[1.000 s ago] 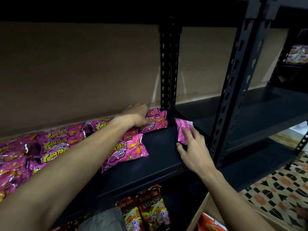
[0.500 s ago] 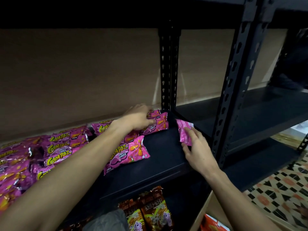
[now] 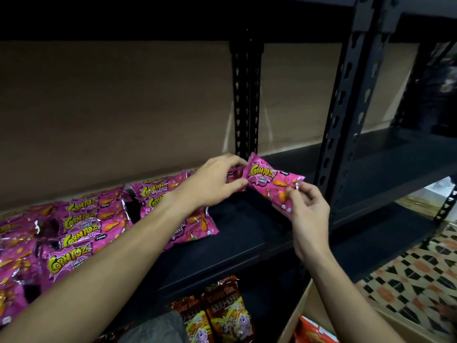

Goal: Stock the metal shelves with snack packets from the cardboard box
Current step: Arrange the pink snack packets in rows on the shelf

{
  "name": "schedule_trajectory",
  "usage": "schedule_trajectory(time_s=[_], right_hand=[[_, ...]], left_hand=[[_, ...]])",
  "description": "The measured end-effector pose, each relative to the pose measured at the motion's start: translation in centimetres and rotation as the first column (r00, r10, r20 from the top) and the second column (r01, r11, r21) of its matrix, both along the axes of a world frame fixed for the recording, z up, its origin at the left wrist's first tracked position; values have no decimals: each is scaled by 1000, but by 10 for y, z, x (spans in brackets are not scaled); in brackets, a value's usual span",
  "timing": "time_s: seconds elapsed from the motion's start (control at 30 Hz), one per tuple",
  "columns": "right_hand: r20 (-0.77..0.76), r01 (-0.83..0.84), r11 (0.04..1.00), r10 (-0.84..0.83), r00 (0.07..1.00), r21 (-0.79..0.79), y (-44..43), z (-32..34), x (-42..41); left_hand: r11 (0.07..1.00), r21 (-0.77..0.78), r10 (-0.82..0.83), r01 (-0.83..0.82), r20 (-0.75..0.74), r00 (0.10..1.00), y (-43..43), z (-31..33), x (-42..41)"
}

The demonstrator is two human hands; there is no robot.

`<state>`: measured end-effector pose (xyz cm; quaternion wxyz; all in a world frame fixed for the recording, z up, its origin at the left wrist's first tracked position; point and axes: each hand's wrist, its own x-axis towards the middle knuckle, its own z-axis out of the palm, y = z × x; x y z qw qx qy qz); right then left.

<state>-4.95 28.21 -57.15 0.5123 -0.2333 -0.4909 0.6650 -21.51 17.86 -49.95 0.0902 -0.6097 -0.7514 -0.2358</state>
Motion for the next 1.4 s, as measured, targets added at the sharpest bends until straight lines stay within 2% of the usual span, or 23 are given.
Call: schedule_trajectory(time_s=[0.13, 0.23, 0.33, 0.4, 0.5, 0.63, 0.73, 0.87, 1.03, 1.4], right_hand=[[54, -105, 994, 103, 993, 32, 2, 4, 3], [81, -189, 981, 185, 979, 46, 2, 4, 0], [80, -205, 979, 204, 976, 7, 5, 2, -4], [63, -208, 978, 208, 976, -11, 8, -1, -6], [167, -141, 989, 134, 977, 31, 16, -13, -7], [424, -88, 963, -30, 905, 255, 25, -28, -4], [579, -168, 877, -143, 803, 450, 23, -37, -4], [613, -259, 713, -295, 732, 652, 17, -48, -1], [658, -339, 641, -357, 663, 689, 14, -52, 1], [658, -351, 619, -376, 653, 703, 15, -53, 2]], left_hand=[[998, 48, -36, 36, 17, 999, -1, 4, 9], [997, -69, -26, 29, 45, 999, -3, 13, 17], [986, -168, -4, 23, 113, 994, -1, 18, 17], [974, -225, 15, 7, 95, 995, -1, 18, 13], [974, -225, 26, -8, 74, 997, -1, 19, 4], [983, -162, 101, -84, 100, 990, 1, 23, -15], [979, -112, 182, -167, 141, 973, 4, 22, -27], [954, -204, 247, -218, 130, 960, 12, 14, -34], [919, -300, 280, -257, 33, 960, 13, 3, -36], [895, -349, 251, -278, -123, 960, 12, -5, -43]])
